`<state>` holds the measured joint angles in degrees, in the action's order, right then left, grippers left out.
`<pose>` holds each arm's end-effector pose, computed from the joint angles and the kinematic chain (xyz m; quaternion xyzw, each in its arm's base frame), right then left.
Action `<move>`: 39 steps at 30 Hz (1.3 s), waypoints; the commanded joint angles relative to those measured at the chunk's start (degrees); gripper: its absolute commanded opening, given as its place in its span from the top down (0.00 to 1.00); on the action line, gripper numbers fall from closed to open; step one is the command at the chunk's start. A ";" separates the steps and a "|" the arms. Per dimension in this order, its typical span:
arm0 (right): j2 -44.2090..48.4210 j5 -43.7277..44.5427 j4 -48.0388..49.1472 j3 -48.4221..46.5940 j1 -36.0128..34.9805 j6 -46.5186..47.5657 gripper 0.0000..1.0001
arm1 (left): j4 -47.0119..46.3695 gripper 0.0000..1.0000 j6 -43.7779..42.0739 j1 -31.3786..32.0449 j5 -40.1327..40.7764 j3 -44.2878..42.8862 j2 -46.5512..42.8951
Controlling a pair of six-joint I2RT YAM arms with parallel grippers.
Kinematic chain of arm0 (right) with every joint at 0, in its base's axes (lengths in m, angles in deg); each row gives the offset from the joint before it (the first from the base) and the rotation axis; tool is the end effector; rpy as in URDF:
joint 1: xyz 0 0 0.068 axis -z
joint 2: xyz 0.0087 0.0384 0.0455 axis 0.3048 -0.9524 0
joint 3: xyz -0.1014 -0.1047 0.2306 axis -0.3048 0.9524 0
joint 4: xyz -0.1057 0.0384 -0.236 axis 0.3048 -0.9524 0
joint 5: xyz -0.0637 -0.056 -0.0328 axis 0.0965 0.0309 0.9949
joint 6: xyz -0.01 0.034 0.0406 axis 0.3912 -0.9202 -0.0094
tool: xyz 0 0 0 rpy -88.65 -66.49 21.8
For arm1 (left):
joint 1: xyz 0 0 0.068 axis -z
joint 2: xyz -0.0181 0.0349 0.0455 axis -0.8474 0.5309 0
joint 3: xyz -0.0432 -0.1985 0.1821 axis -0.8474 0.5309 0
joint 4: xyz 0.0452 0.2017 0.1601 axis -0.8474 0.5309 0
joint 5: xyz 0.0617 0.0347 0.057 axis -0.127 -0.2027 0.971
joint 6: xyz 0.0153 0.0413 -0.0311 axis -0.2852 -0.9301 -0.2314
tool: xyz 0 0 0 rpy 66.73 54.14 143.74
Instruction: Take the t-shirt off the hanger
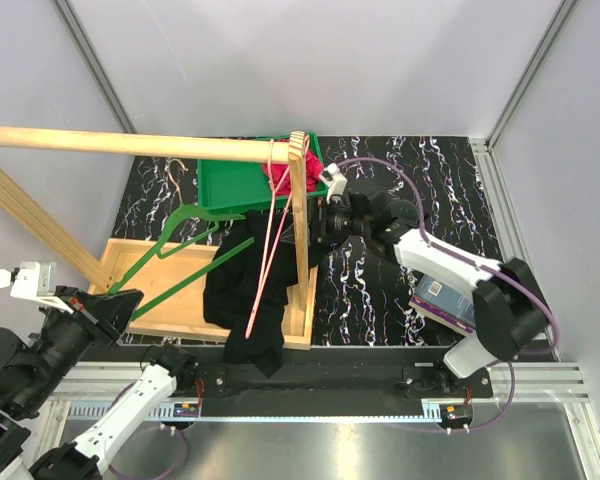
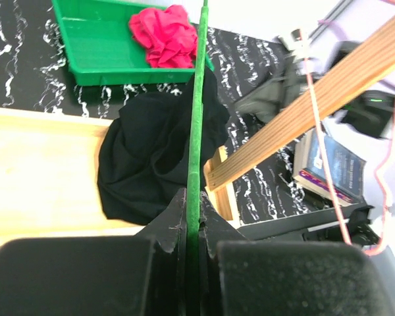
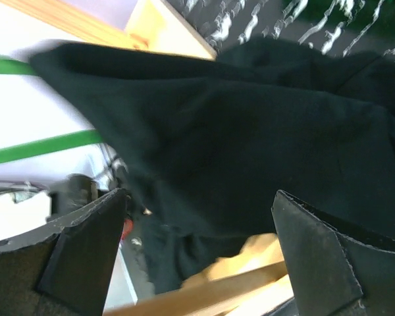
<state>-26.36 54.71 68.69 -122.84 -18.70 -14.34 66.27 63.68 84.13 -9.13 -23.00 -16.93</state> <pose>0.2709 0.2222 0.2785 -0.1775 0.7882 0.4851 0.3346 -0.0545 0.0306 0.4562 -0.0322 0.7789 -0.2443 0.5767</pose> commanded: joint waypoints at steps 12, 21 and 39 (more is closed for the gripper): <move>-13.94 -4.98 14.57 -4.35 -0.73 3.24 0.09 | -6.54 1.00 0.44 0.17 -5.03 -6.62 3.36; -14.03 0.68 26.19 -2.86 -3.54 -5.73 1.00 | -9.09 1.00 2.11 0.26 -7.32 -0.98 2.48; 0.56 27.60 9.34 7.34 6.47 -14.62 1.00 | 9.63 1.00 6.94 2.54 9.28 -12.05 -3.49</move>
<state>-29.20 77.60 81.39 -116.41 -13.34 -27.74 70.88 67.75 85.62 -6.81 -31.37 -18.09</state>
